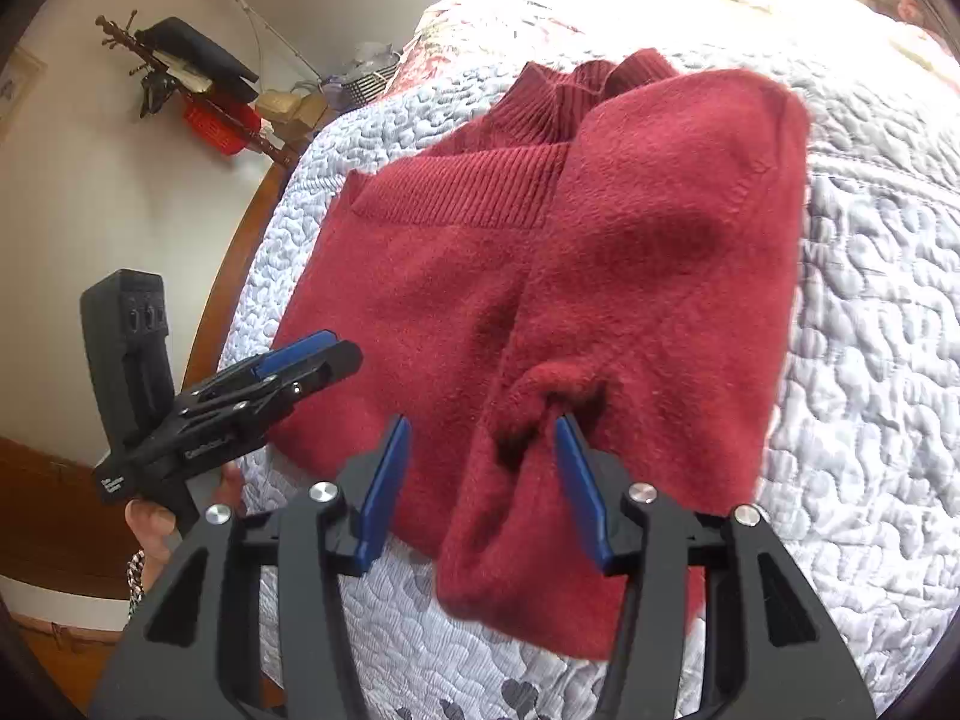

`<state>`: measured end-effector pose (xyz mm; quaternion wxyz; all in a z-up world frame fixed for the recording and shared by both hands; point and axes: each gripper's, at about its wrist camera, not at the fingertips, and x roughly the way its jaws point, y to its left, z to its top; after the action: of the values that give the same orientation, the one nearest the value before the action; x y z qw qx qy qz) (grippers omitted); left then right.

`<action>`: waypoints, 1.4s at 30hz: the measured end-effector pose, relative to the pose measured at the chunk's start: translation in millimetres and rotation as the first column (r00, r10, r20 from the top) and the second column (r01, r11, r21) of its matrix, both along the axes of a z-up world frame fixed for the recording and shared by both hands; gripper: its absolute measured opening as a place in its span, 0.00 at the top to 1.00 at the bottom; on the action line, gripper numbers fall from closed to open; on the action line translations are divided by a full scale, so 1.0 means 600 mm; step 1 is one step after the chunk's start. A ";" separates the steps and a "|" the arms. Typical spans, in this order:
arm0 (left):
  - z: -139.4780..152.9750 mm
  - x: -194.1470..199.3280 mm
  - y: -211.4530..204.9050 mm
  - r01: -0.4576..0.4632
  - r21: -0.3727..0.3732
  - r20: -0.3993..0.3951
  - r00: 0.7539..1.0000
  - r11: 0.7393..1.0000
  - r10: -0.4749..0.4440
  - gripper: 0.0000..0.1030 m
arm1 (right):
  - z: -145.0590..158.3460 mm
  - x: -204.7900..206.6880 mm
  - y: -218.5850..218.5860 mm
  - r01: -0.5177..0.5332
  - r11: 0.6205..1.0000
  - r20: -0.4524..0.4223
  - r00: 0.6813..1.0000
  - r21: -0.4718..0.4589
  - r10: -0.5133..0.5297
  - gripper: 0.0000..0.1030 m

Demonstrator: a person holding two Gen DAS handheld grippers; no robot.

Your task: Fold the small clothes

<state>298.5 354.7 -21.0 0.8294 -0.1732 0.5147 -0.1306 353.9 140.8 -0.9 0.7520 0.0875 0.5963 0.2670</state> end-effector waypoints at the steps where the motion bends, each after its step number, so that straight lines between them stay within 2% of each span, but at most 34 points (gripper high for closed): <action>1: -0.002 0.006 -0.009 0.006 -0.020 -0.015 1.000 1.000 -0.006 0.39 | 0.012 -0.003 -0.013 0.015 1.000 0.019 1.000 -0.019 -0.014 0.51; 5: -0.026 0.036 -0.053 0.026 -0.103 -0.095 0.995 0.994 -0.036 0.39 | 0.024 -0.005 -0.076 0.082 0.996 0.022 0.996 -0.027 -0.082 0.50; 7: -0.034 0.049 -0.076 0.029 -0.111 -0.113 0.993 0.993 -0.042 0.40 | 0.019 -0.009 -0.102 0.118 0.990 0.039 0.993 -0.079 -0.115 0.50; 11: -0.037 0.063 -0.115 0.050 -0.114 -0.121 0.991 0.992 -0.064 0.40 | -0.006 -0.014 -0.148 0.148 0.985 0.019 0.989 -0.093 -0.147 0.50; 17: -0.029 0.074 -0.147 0.060 -0.160 -0.123 0.989 0.985 -0.080 0.40 | -0.027 -0.024 -0.189 0.164 0.977 0.036 0.986 -0.139 -0.160 0.50; 21: -0.014 0.054 -0.145 0.068 -0.142 -0.083 0.993 0.988 -0.080 0.40 | -0.051 -0.039 -0.220 0.170 0.977 0.016 0.985 -0.131 -0.170 0.50; 25: -0.012 0.048 -0.128 0.058 -0.274 -0.078 0.994 0.960 -0.082 0.40 | -0.073 -0.057 -0.229 0.160 0.983 -0.007 0.987 -0.094 -0.161 0.50; 28: -0.023 0.066 -0.148 0.072 -0.272 -0.116 0.988 0.960 -0.106 0.40 | -0.079 -0.072 -0.223 0.139 0.986 -0.007 0.990 -0.096 -0.140 0.50; 31: -0.038 0.083 -0.171 0.061 -0.303 -0.152 0.982 0.951 -0.112 0.40 | -0.083 -0.077 -0.220 0.135 0.986 -0.007 0.991 -0.096 -0.136 0.50; 35: -0.048 0.095 -0.200 0.073 -0.323 -0.161 0.978 0.943 -0.131 0.41 | -0.081 -0.073 -0.231 0.141 0.987 -0.019 0.990 -0.078 -0.143 0.50; 36: -0.050 0.097 -0.207 0.081 -0.325 -0.160 0.977 0.942 -0.139 0.43 | -0.080 -0.076 -0.234 0.139 0.987 -0.018 0.990 -0.078 -0.141 0.50; 38: -0.053 0.096 -0.215 0.083 -0.306 -0.154 0.979 0.948 -0.135 0.72 | -0.078 -0.082 -0.248 0.141 0.987 -0.015 0.990 -0.077 -0.143 0.50; 42: -0.040 0.090 -0.211 0.058 -0.301 -0.107 0.990 0.952 -0.094 0.82 | -0.080 -0.095 -0.266 0.154 0.987 -0.026 0.987 -0.049 -0.155 0.50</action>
<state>352.5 228.1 -44.9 0.7558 -0.2835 0.5446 -0.2275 296.9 -19.1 -48.8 0.7632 0.1198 0.6051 0.1924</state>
